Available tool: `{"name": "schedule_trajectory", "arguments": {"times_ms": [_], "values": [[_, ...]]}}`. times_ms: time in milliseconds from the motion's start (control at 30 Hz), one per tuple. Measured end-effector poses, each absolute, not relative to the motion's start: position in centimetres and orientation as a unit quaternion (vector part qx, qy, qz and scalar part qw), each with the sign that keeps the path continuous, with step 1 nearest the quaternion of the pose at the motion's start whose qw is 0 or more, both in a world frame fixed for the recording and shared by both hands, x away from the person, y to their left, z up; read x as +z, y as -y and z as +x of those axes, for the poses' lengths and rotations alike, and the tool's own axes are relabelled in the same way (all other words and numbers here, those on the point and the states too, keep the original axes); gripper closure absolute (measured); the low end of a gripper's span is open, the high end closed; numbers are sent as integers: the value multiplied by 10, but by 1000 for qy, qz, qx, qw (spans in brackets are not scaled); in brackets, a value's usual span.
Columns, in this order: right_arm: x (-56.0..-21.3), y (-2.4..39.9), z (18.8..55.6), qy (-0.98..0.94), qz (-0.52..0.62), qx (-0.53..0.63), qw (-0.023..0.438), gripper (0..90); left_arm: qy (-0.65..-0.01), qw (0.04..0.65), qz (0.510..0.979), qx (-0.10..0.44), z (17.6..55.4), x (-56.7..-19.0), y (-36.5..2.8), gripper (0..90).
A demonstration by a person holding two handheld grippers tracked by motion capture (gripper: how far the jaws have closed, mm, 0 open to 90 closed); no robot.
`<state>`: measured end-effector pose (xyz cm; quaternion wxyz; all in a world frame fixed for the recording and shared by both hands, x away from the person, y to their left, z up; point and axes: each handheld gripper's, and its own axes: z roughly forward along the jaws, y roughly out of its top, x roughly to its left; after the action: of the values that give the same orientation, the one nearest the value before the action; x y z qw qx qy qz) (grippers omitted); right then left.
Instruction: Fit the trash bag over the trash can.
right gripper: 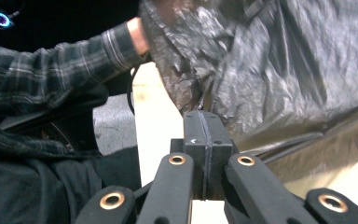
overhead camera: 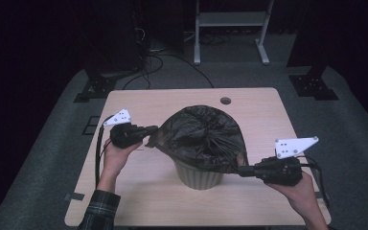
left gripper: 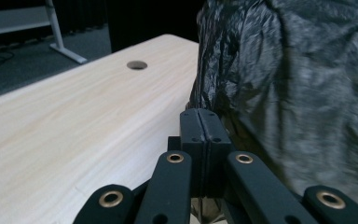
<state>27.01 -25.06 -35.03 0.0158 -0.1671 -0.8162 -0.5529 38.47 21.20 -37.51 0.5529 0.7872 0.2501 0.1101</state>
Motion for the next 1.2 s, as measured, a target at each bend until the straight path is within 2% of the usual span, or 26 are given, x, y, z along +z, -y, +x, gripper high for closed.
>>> {"name": "schedule_trajectory", "arguments": {"times_ms": [367,400,467,500,533,667,833,867,933,1067,1200], "values": [[-380,258,282,836,-217,-504,3,899,-266,529,798,115,386,-392,-206,887],[-381,258,283,836,-216,-505,1,882,-266,530,796,118,386,-392,-206,853],[-378,259,283,830,-219,-513,-8,752,-267,532,793,131,384,-389,-205,737],[-378,259,283,830,-219,-513,-8,752,-267,532,793,131,384,-389,-205,680],[-374,264,284,820,-228,-526,-16,682,-271,537,786,141,382,-384,-207,595],[-365,274,283,813,-237,-530,-38,588,-270,552,776,141,377,-373,-215,424],[-356,285,280,798,-240,-550,-57,514,-254,576,766,135,365,-356,-224,295],[-352,289,281,791,-243,-557,-66,457,-242,581,766,131,358,-350,-223,278],[-349,289,283,788,-242,-561,-74,405,-232,581,769,131,349,-345,-222,234],[-348,285,289,788,-242,-561,-78,375,-212,589,769,128,333,-338,-218,146],[-350,282,292,789,-245,-558,-77,374,-191,595,772,119,316,-336,-210,101]]}}
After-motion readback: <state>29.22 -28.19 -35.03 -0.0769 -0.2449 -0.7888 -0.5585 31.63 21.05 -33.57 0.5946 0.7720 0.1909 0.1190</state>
